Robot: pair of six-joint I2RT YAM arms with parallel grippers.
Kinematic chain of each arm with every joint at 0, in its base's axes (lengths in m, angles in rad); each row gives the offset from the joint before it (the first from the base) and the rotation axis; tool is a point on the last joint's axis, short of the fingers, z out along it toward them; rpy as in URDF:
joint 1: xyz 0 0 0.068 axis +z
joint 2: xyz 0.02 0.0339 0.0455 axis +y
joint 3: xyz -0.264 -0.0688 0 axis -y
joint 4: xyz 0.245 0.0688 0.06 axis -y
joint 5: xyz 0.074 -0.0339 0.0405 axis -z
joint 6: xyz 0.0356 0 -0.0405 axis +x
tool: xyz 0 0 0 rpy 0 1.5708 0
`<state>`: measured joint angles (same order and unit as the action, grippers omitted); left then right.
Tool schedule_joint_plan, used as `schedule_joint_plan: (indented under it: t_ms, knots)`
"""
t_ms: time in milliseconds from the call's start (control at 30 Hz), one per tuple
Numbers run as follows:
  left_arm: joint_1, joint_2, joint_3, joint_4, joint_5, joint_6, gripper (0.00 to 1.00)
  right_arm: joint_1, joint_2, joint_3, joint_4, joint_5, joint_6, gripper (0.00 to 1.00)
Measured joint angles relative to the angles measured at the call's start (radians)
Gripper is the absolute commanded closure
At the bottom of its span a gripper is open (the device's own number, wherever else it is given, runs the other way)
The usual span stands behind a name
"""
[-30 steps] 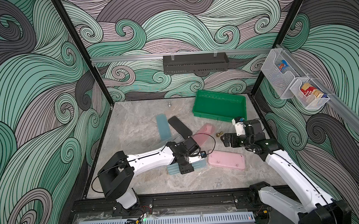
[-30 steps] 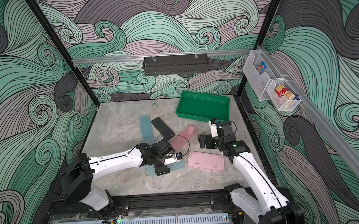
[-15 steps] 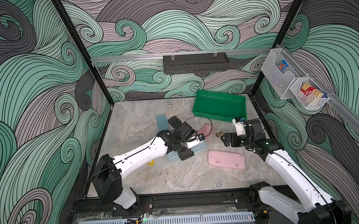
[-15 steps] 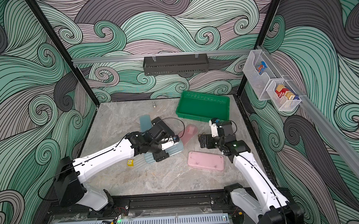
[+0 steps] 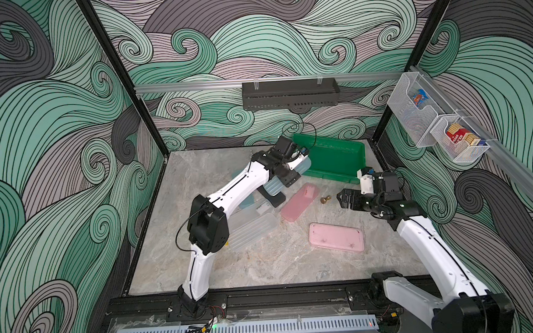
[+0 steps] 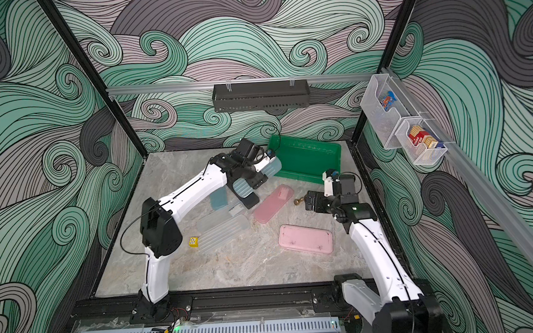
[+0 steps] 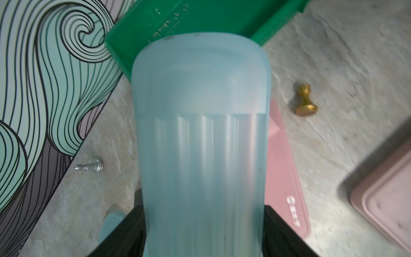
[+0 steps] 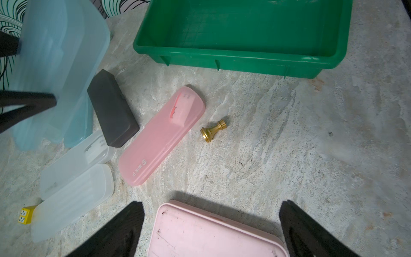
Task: Put the pencil case into the storage box
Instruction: Place the pencil case at the storage box.
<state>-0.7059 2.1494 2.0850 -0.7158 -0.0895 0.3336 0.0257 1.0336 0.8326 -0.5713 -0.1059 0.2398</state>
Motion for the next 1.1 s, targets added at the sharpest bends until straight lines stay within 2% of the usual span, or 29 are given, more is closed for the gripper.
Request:
schedule_joint_plan:
  t_ms: [167,267,767,1100]
  knots:
    - [0.026,0.190,0.261,0.040,-0.017,-0.092,0.44,-0.017,0.007,0.005,0.006,-0.005,0.006,0.01]
    - [0.037,0.257,0.354,0.088,-0.031,-0.134,0.44,-0.019,0.013,0.005,0.008,-0.008,0.006,0.01]
    - [0.046,0.377,0.354,0.531,-0.071,-0.266,0.44,-0.033,0.056,-0.012,0.057,-0.009,-0.019,0.01]
    - [0.042,0.525,0.415,0.677,-0.073,-0.310,0.45,-0.039,0.080,-0.030,0.080,-0.009,-0.033,0.01]
